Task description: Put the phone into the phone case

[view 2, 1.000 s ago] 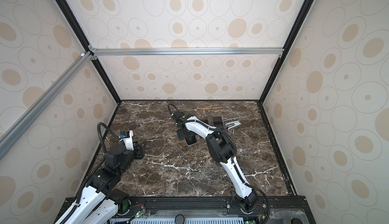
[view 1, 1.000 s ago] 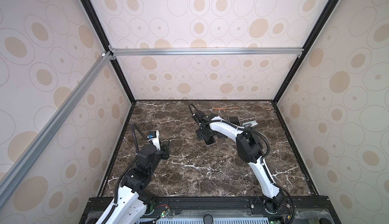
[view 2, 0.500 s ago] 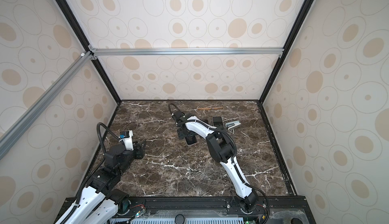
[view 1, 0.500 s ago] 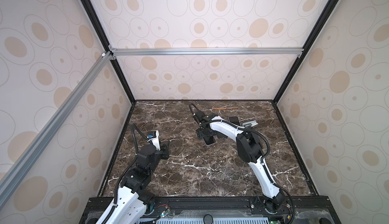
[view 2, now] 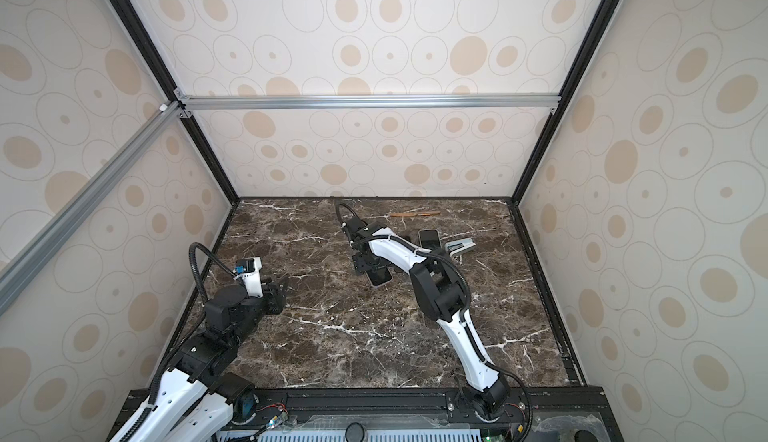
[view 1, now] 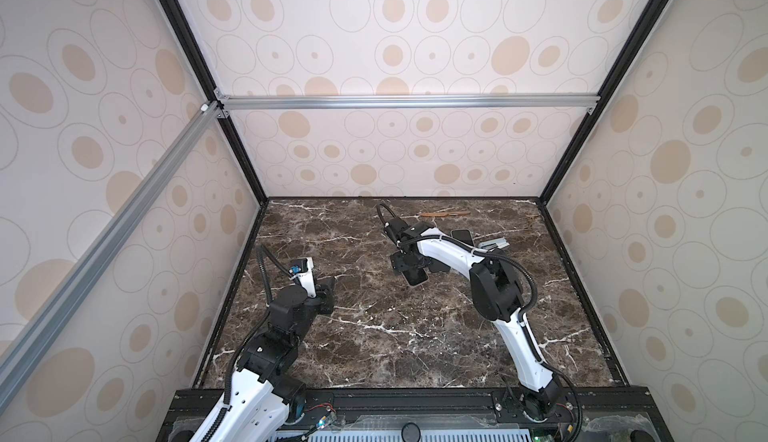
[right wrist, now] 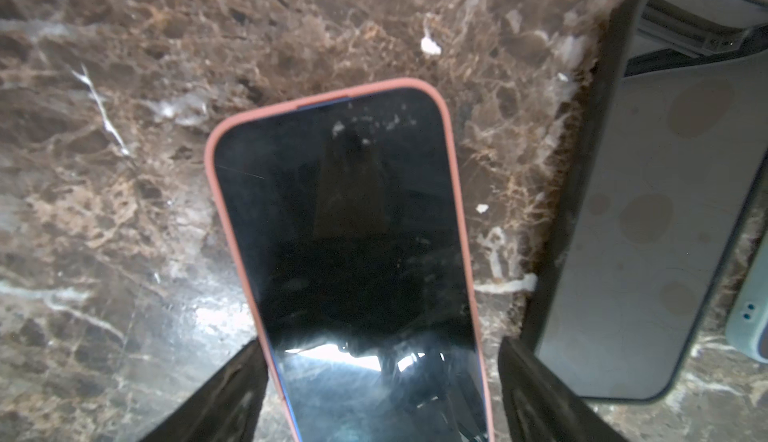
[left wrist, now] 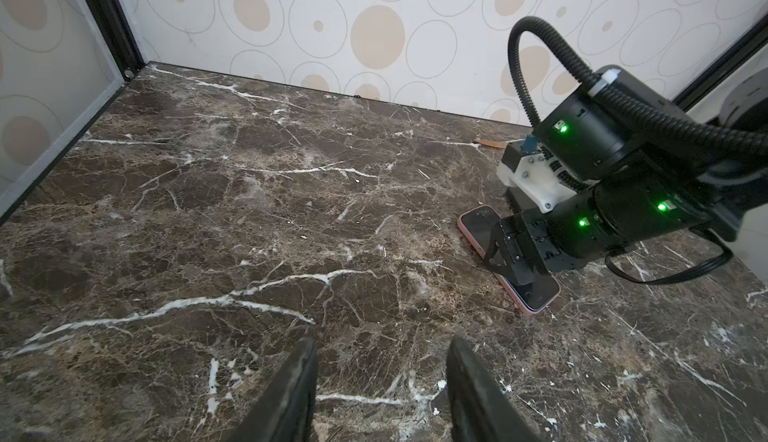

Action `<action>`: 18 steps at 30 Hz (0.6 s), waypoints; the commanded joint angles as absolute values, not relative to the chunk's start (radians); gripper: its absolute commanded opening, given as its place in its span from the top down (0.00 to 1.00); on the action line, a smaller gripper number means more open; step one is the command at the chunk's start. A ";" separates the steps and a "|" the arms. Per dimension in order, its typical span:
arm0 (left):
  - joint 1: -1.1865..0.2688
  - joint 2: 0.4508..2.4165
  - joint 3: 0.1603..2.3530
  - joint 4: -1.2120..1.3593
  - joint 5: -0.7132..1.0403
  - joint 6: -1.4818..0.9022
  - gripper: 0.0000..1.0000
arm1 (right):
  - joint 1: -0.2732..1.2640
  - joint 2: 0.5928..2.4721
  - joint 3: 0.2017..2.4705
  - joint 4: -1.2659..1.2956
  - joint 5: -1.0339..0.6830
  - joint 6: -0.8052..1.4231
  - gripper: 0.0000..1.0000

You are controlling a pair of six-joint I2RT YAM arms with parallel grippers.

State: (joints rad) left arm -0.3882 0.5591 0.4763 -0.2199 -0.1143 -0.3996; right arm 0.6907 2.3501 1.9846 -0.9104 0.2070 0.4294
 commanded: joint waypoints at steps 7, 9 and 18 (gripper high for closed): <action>-0.391 0.548 0.485 -0.220 -0.124 -0.405 0.50 | 0.668 2.394 1.983 -0.931 0.191 0.460 0.12; -0.390 0.551 0.485 -0.220 -0.124 -0.405 0.50 | 0.661 2.400 1.984 -0.921 0.186 0.467 0.13; -0.391 0.551 0.485 -0.220 -0.128 -0.407 0.50 | 0.636 2.430 2.018 -0.872 0.189 0.515 0.22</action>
State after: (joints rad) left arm -0.3882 0.5587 0.4763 -0.2199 -0.1150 -0.3996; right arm 0.6590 2.3753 2.0010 -0.8833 0.1680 0.4683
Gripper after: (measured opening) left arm 0.502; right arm 0.790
